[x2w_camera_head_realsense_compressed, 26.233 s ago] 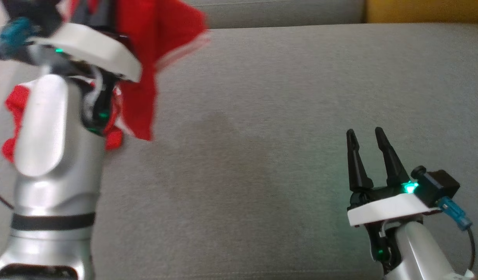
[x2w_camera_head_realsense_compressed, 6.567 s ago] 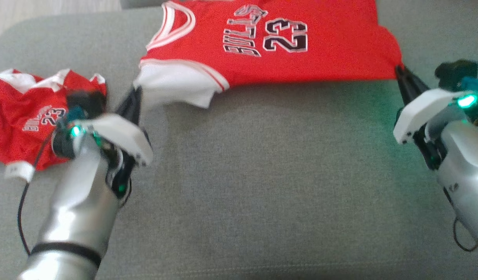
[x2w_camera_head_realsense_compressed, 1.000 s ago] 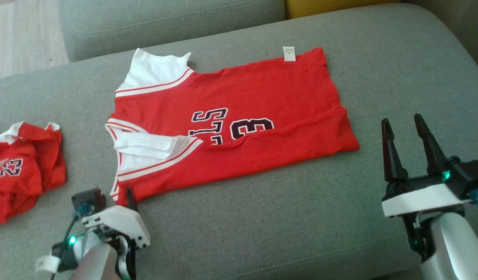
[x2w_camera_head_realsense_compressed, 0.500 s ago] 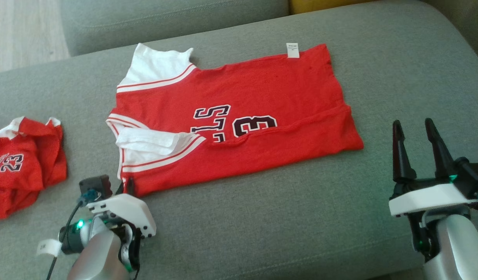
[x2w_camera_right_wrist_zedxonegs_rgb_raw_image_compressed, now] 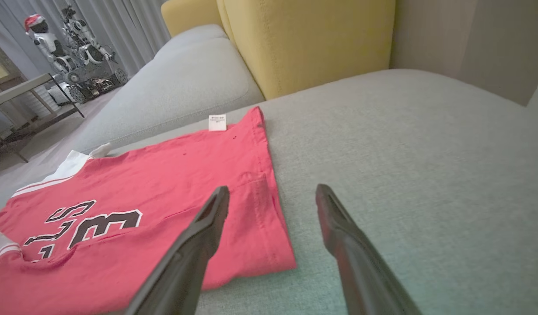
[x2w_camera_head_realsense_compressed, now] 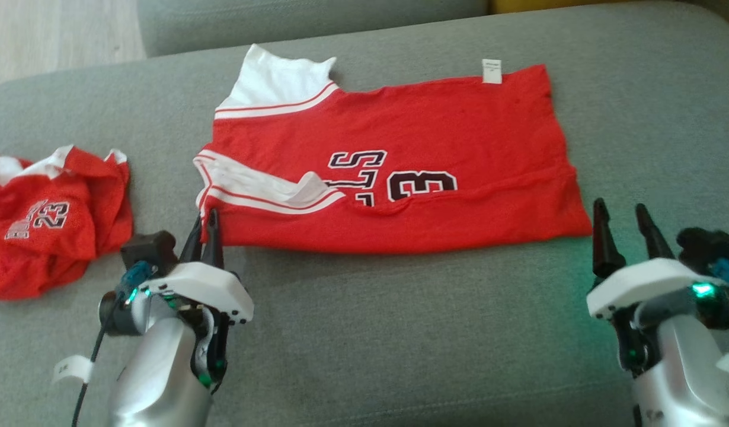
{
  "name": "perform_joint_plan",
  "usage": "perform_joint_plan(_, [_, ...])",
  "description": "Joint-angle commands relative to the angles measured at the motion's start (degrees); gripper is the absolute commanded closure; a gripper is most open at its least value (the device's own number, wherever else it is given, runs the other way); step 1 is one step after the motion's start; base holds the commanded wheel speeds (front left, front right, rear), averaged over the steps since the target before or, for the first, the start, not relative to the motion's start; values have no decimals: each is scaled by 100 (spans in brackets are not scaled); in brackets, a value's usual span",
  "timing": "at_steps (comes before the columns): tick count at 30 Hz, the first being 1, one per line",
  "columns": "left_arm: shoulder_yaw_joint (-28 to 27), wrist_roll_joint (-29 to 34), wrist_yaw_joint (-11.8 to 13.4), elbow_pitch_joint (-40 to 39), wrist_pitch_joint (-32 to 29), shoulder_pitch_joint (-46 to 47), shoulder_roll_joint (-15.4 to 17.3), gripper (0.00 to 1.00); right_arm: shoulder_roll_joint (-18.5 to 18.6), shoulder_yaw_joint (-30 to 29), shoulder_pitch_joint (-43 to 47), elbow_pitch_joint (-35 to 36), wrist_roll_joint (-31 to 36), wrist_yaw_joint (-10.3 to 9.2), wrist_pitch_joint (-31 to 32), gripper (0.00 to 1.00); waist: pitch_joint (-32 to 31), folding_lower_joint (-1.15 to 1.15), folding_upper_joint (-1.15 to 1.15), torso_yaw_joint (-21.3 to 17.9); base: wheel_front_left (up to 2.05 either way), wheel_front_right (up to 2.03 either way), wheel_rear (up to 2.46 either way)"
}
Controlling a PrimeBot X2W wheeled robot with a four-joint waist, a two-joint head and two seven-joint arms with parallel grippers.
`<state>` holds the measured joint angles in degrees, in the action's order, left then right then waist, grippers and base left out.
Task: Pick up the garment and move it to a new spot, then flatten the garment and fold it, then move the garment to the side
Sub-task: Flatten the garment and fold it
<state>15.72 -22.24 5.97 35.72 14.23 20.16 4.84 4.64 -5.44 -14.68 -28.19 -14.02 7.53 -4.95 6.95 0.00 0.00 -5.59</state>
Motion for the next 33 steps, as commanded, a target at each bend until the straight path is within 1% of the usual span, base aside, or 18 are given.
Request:
perform_joint_plan(1, [-153, 71, -27, -236, 65, 147, 73, 100, -19, 107, -284, 13, -62, -4, 35, 0, 69, 0, 0, 76, 0, 0, 0])
perform_joint_plan(5, [-10, 111, -57, -374, 59, 127, 35, 100, 31, 13, -593, -629, 11, -4, 162, 0, 156, 0, 0, 212, 0, 0, 0])
perform_joint_plan(8, [54, 123, -61, -405, 40, 123, 24, 100, 43, -154, -764, -977, 123, -4, 181, 0, 184, 0, 0, 254, 0, 0, 0])
perform_joint_plan(11, [84, 121, -56, -438, 29, 131, 26, 100, 40, -200, -931, -1250, 207, -4, 181, 0, 219, 0, 0, 271, 0, 0, 0])
perform_joint_plan(17, [127, 115, -50, -480, 5, 163, 31, 100, 133, -185, -1185, -1633, 184, -4, 223, 0, 276, 0, 0, 296, 0, 0, 0])
perform_joint_plan(19, [164, 124, -37, -491, -18, 174, 33, 100, 197, -12, -1311, -1822, 123, -4, 322, 0, 299, 0, 0, 304, 0, 0, 0])
perform_joint_plan(20, [172, 125, -33, -490, -23, 176, 38, 100, 203, 99, -1340, -1864, 60, -4, 371, 63, 302, 0, 0, 305, 0, 0, 0])
perform_joint_plan(21, [176, 124, -27, -488, -27, 177, 45, 100, 217, 250, -1357, -1874, 4, -4, 396, 100, 302, 0, 0, 304, 0, 0, 0])
perform_joint_plan(25, [164, 105, 7, -476, -46, 165, 92, 100, 359, 607, -1367, -1870, -272, -4, 396, 100, 277, 0, 0, 286, 0, 0, 0])
perform_joint_plan(26, [164, 105, 7, -476, -46, 165, 92, 100, 359, 607, -1367, -1870, -272, -4, 396, 100, 277, 0, 0, 286, 0, 0, 0])
perform_joint_plan(33, [134, 46, 35, -369, -134, 85, 217, 100, 717, 947, -1267, -1790, -491, -4, 400, 100, 74, 0, 0, 254, 0, 0, 0])
